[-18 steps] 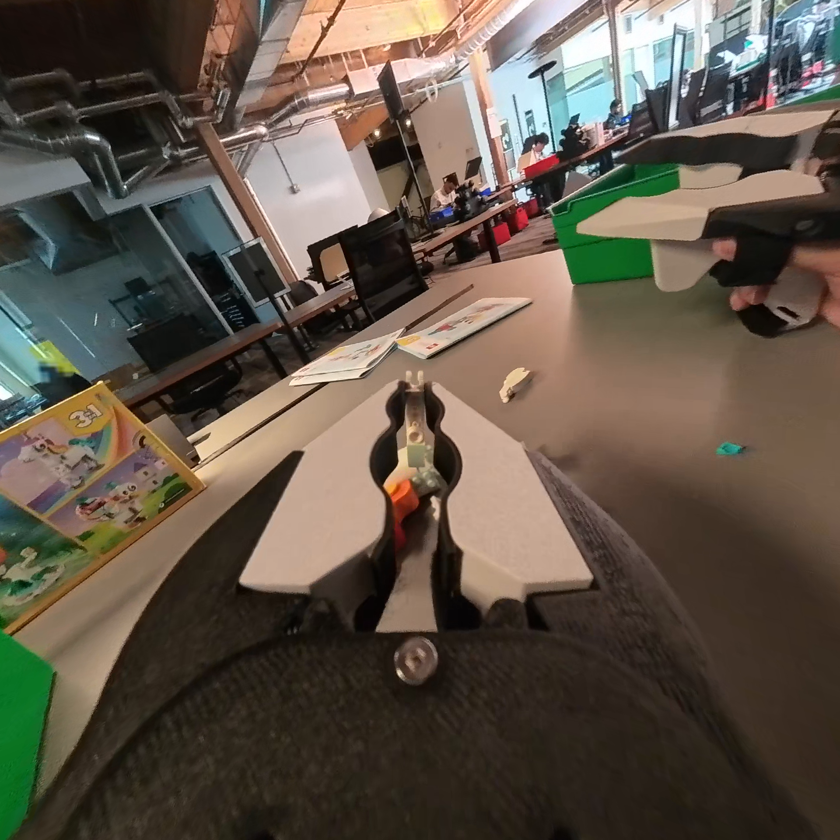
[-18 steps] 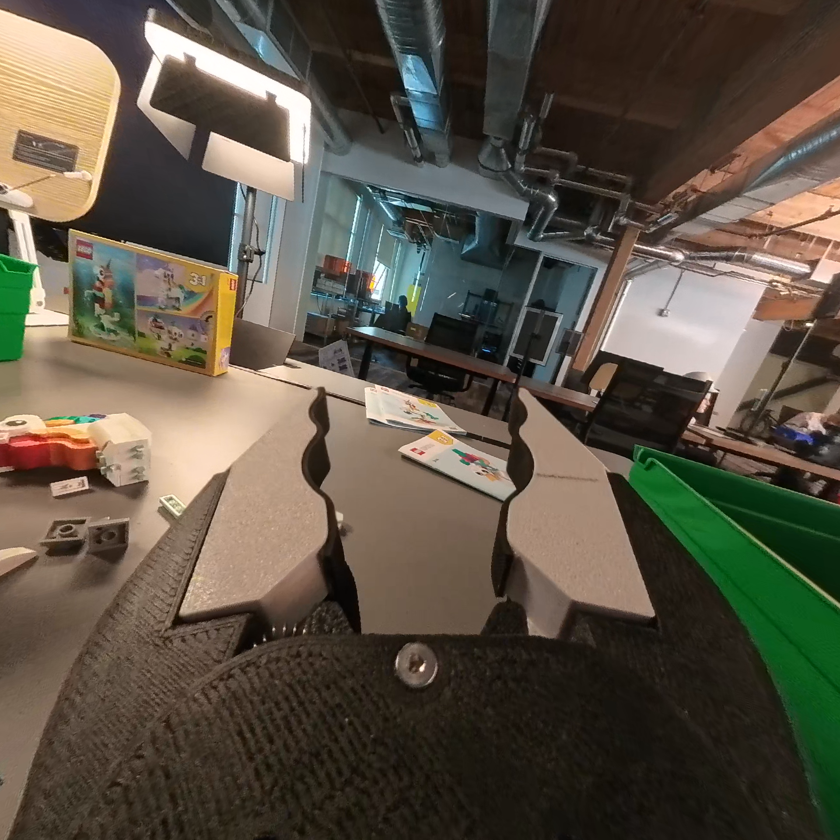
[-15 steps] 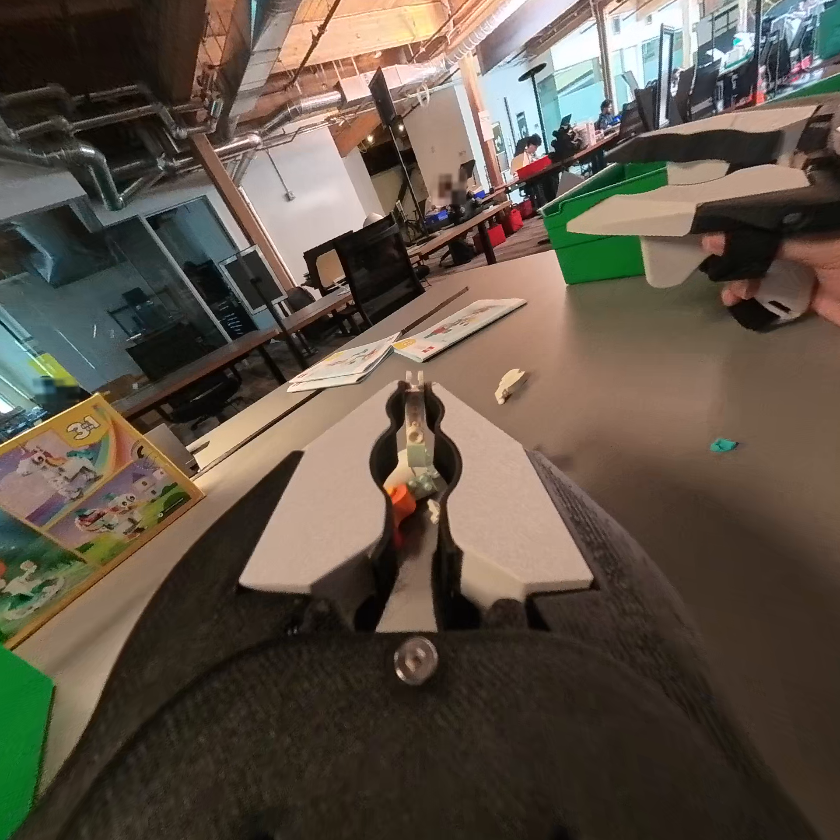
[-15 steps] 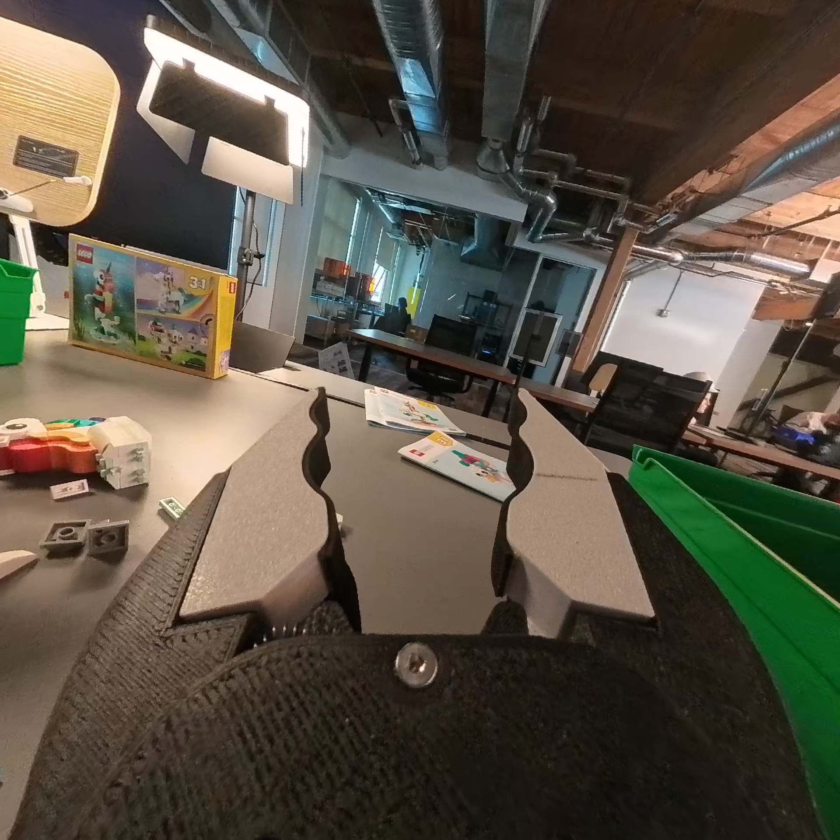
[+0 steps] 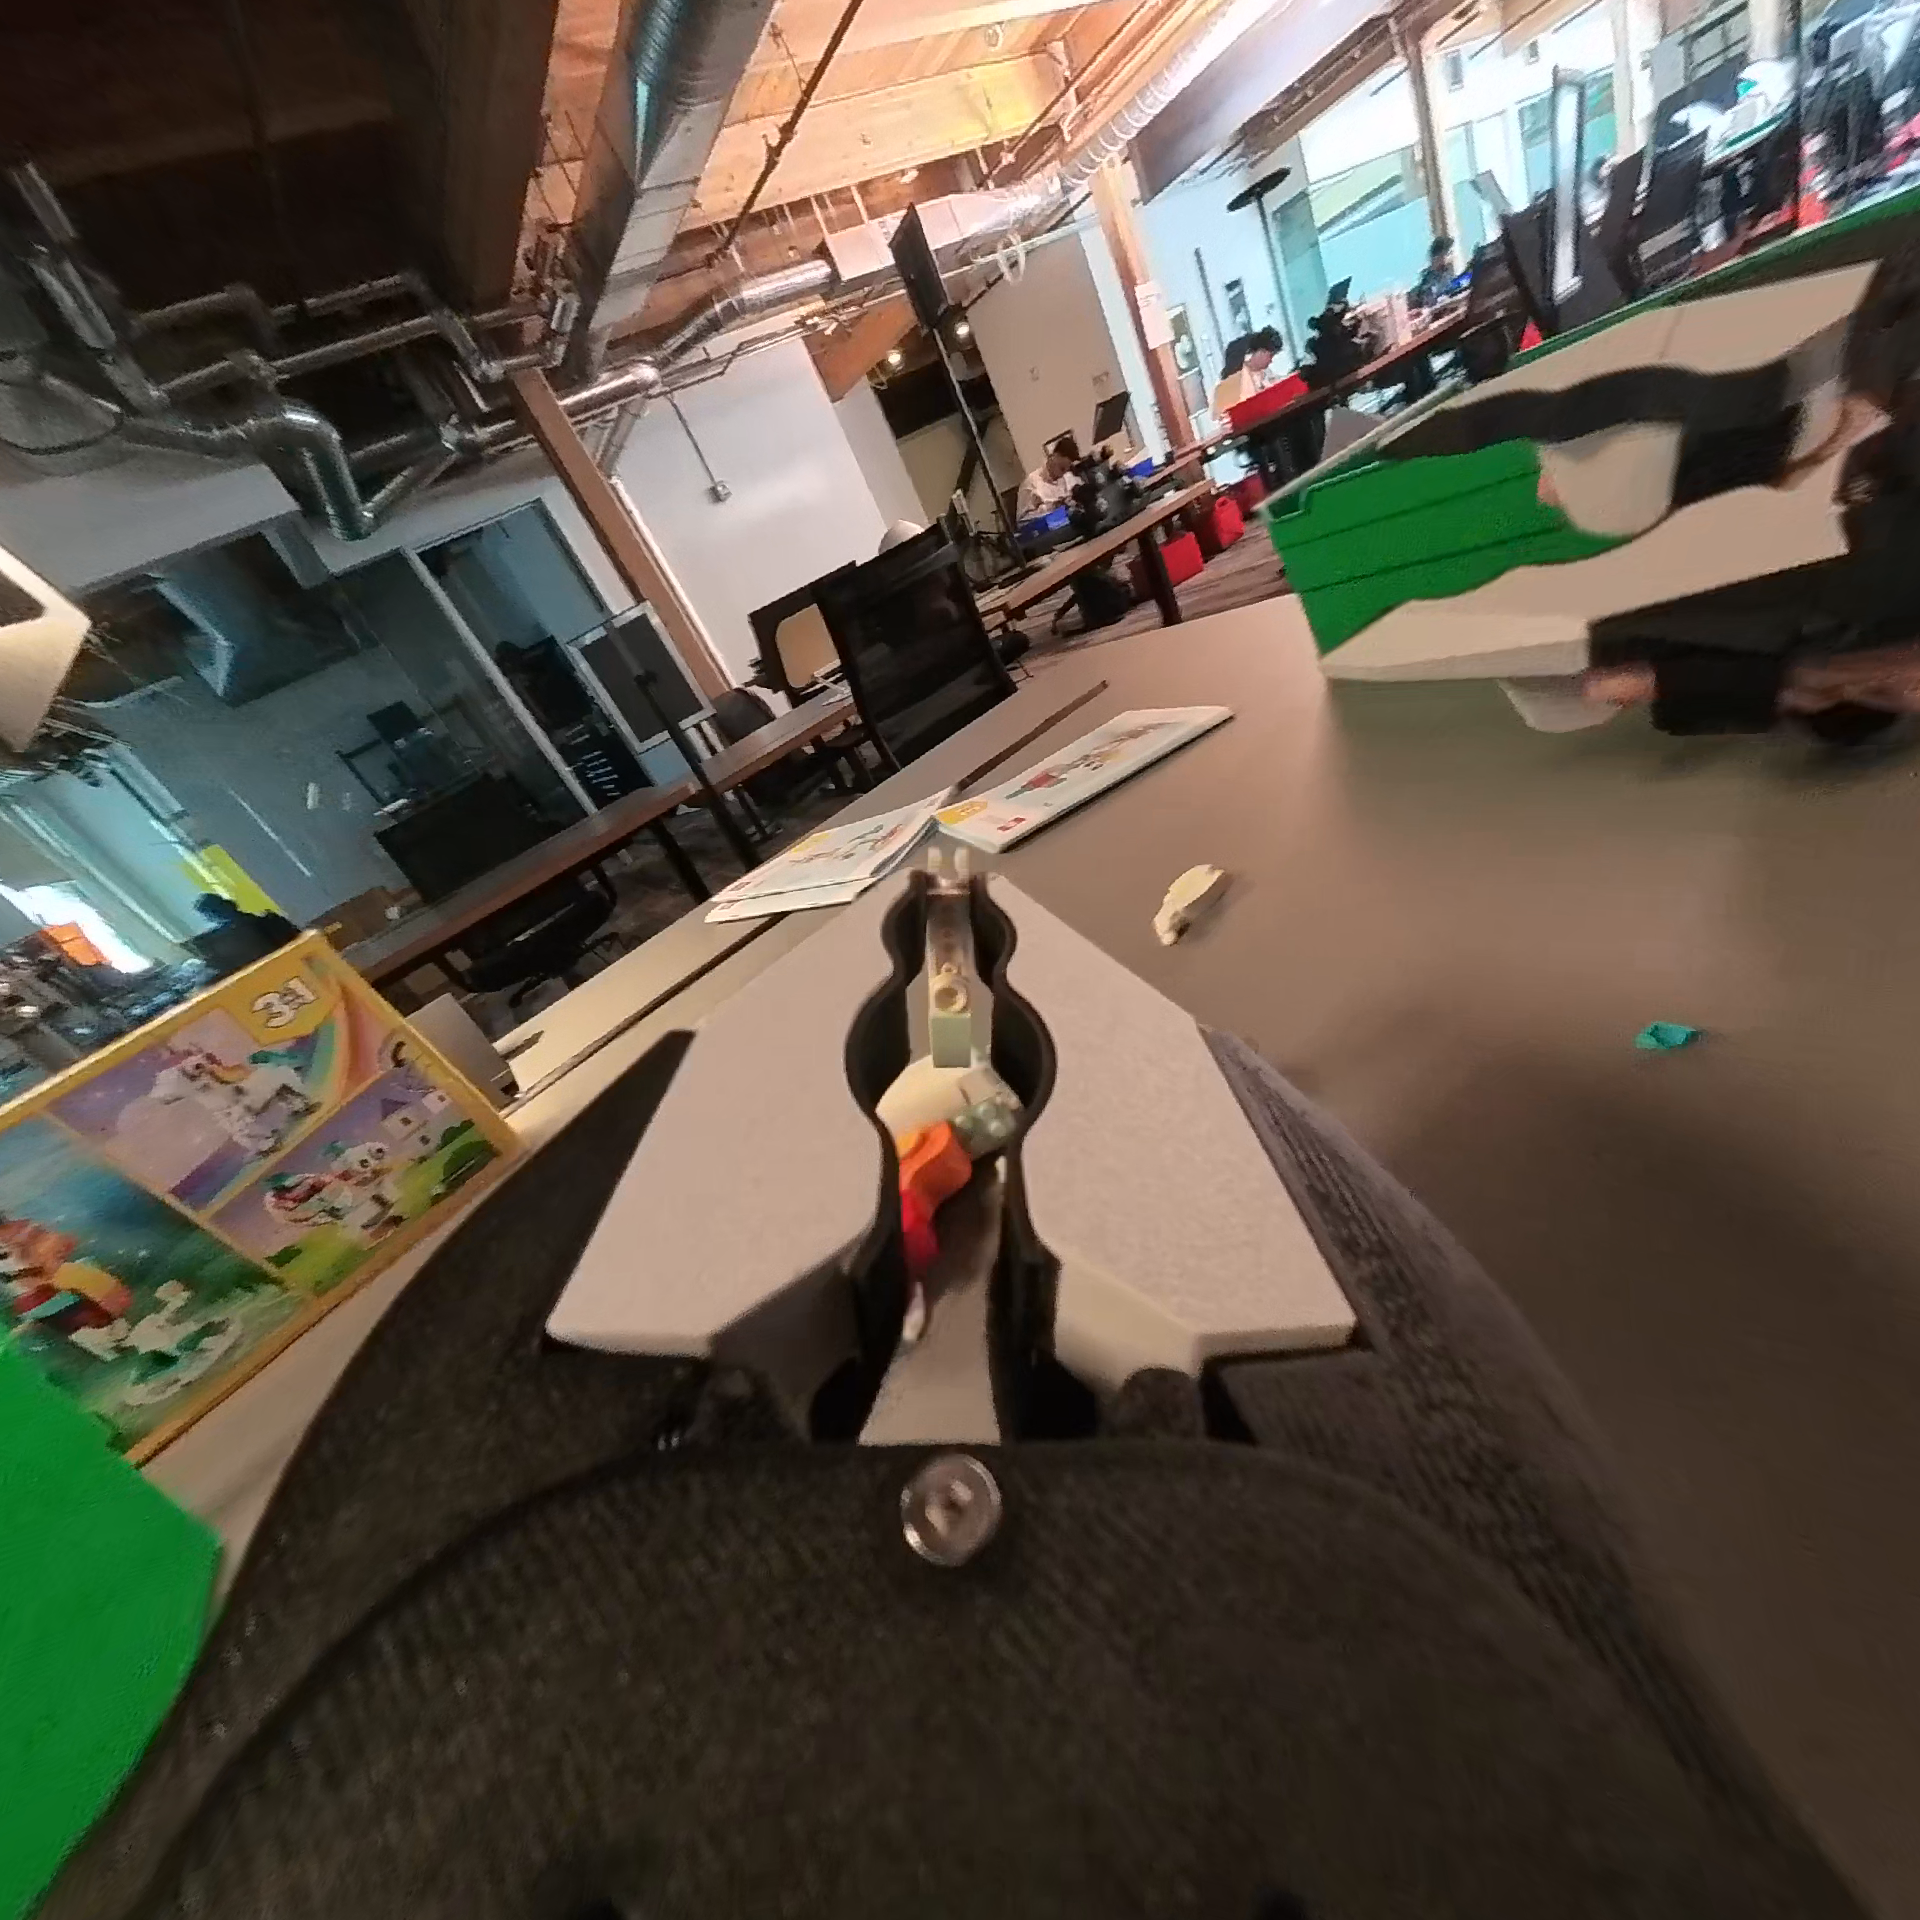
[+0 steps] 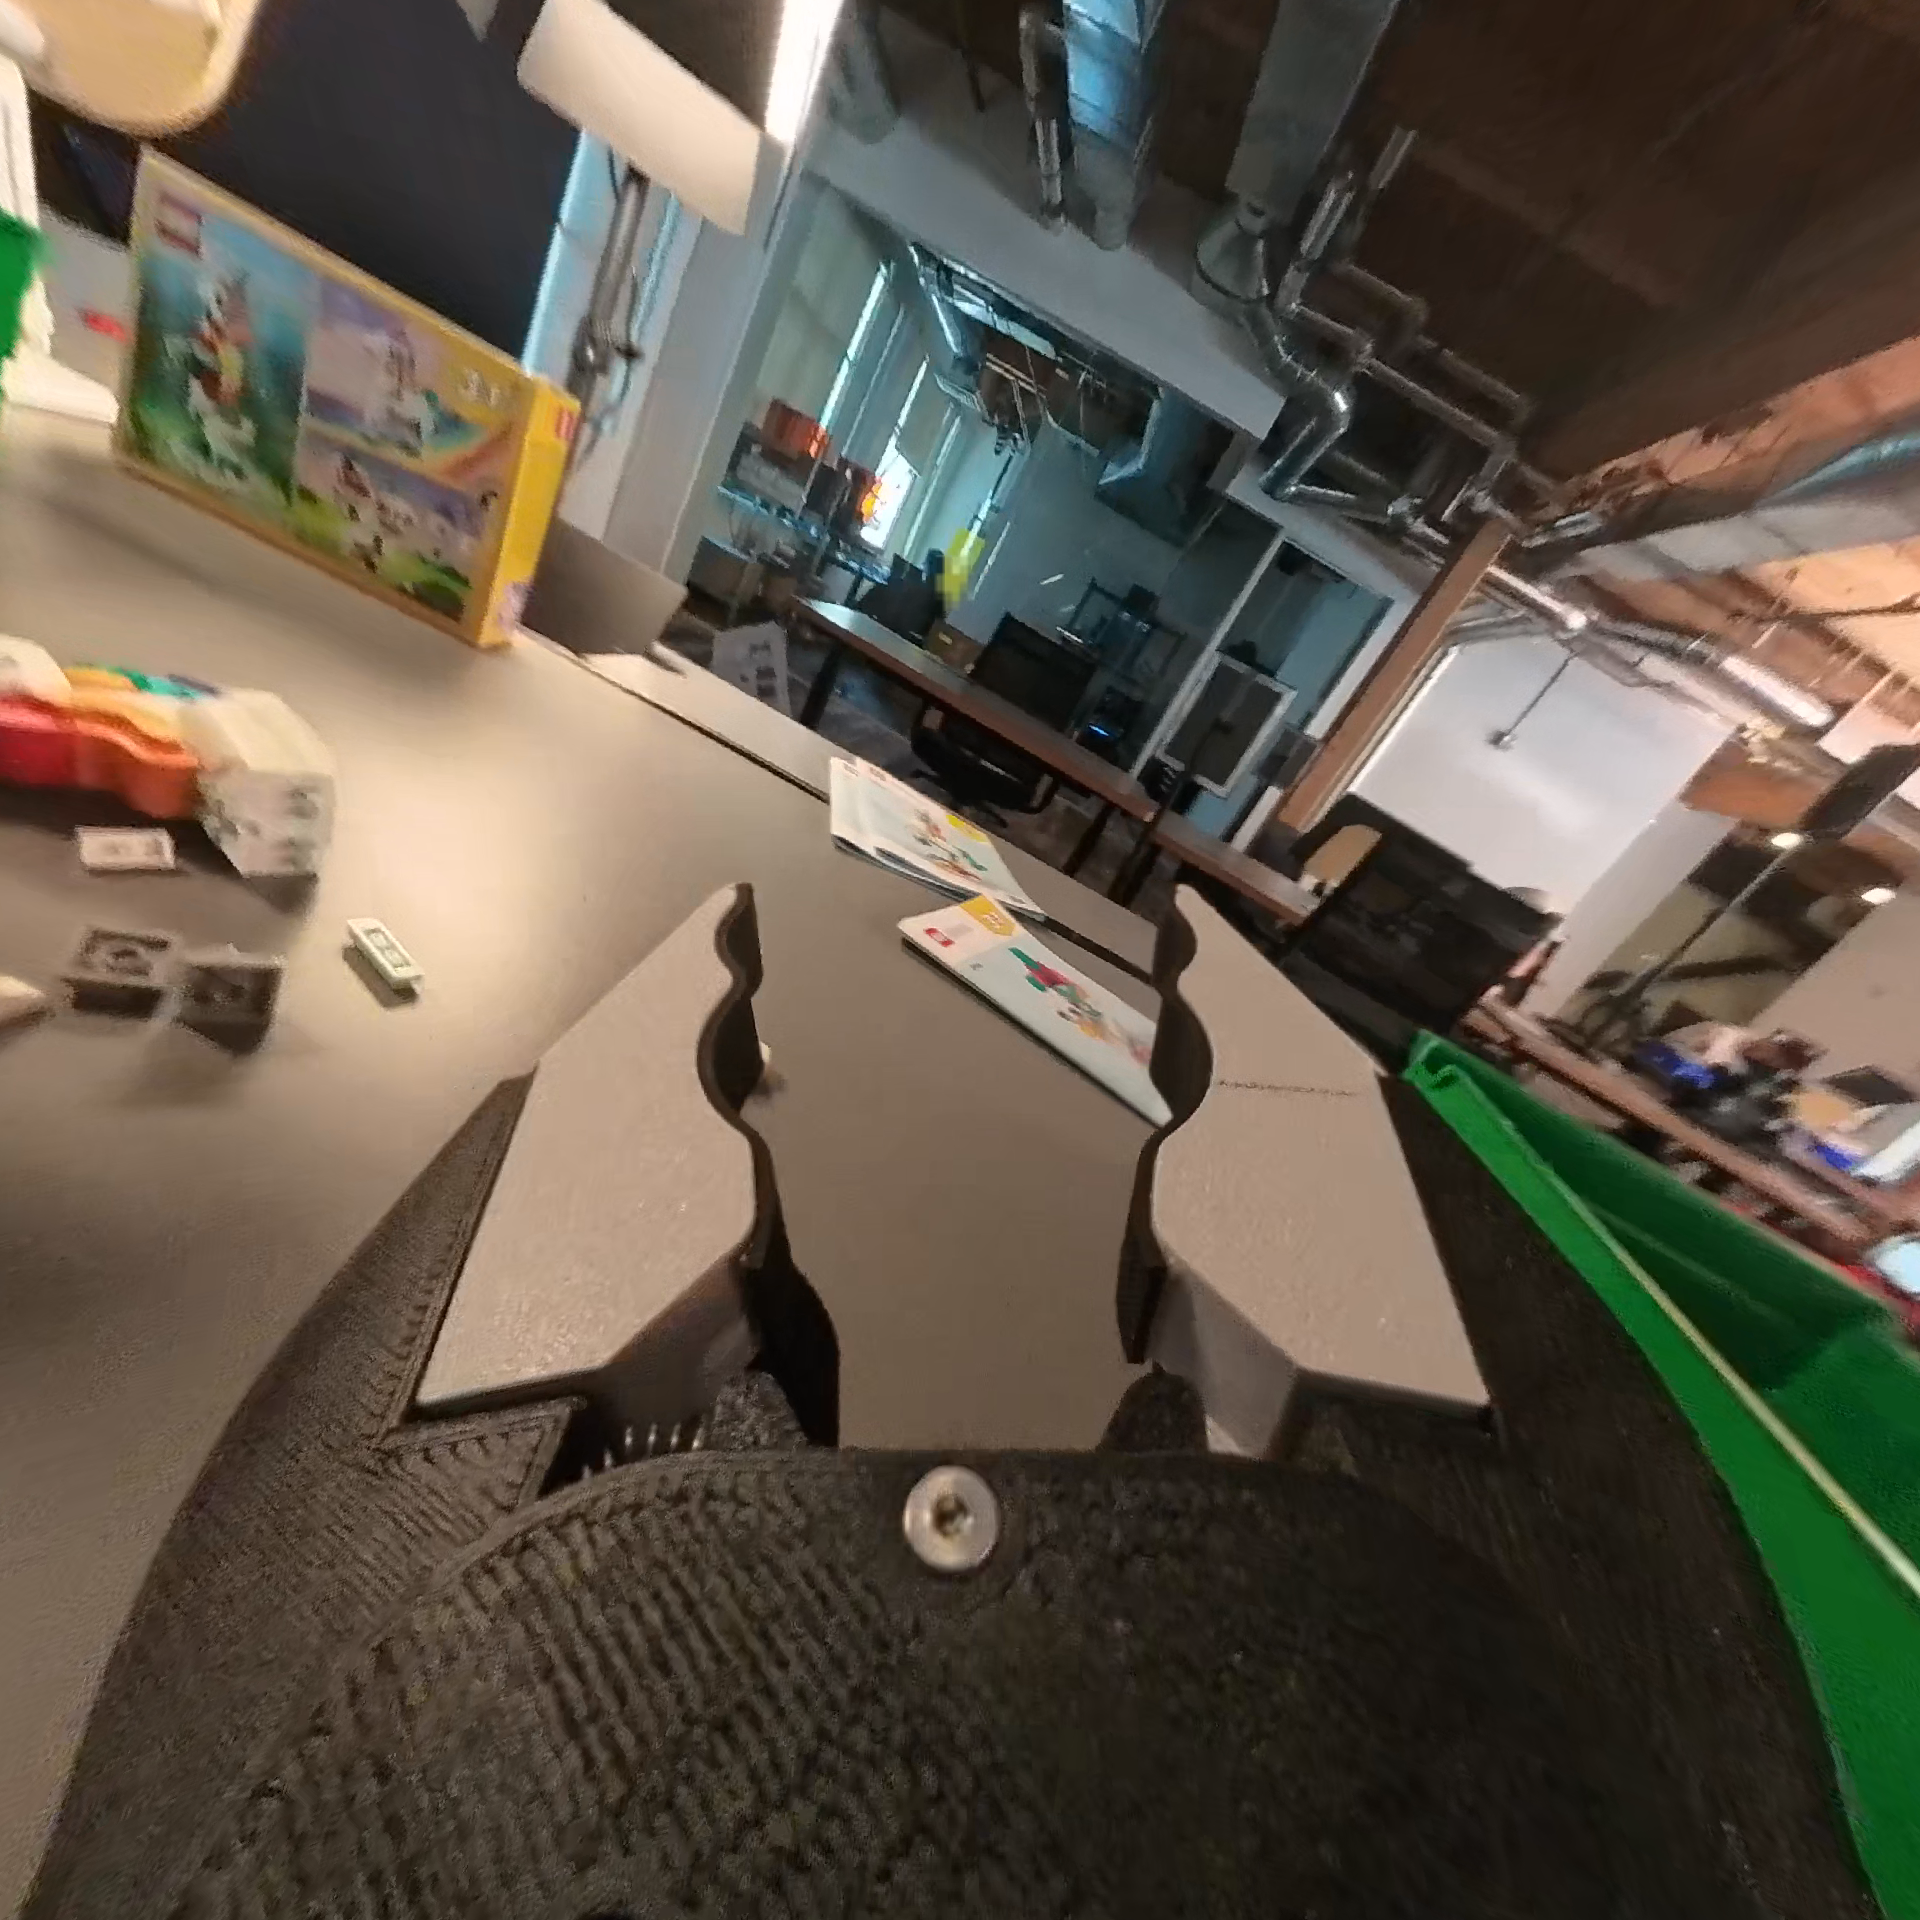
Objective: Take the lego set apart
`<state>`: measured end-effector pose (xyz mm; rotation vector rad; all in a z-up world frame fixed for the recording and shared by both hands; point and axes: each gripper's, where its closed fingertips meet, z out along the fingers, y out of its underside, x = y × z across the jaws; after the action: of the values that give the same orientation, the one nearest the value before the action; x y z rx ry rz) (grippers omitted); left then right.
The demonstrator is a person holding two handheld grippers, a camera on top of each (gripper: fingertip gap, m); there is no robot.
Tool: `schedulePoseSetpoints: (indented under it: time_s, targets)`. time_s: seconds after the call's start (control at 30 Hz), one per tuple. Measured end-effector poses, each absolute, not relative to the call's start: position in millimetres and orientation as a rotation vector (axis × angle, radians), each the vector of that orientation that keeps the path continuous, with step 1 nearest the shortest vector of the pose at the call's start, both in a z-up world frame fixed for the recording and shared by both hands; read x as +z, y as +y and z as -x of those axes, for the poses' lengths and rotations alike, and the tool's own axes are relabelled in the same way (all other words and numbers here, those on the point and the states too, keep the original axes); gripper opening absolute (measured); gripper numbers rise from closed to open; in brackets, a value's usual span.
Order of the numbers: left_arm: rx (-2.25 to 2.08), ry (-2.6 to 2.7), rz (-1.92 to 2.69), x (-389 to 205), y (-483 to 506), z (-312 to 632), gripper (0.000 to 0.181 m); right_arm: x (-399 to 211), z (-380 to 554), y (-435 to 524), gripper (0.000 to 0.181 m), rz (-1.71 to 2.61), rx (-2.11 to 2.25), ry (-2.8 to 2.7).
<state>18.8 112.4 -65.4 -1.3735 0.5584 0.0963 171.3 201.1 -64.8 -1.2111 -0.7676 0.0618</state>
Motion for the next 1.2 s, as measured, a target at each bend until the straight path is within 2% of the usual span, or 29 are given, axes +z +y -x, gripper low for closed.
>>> schedulePoseSetpoints:
  time_s: [0.17,0.37,0.9,1.2]
  targets:
    - [0.275,0.573,1.396,-71,116,-12,0.007,-68,-163,179,0.074,1.122,-0.104,-0.884]
    - [0.313,0.699,1.382,-80,112,-28,0.007,-64,-162,173,0.073,1.118,-0.014,-0.859]
    - [0.207,0.618,1.372,-70,96,-25,0.007,-92,-146,166,0.075,1.167,-0.042,-1.031]
    - [0.175,0.789,1.366,-85,95,-52,0.007,-79,-156,165,0.075,1.137,-0.004,-0.968]
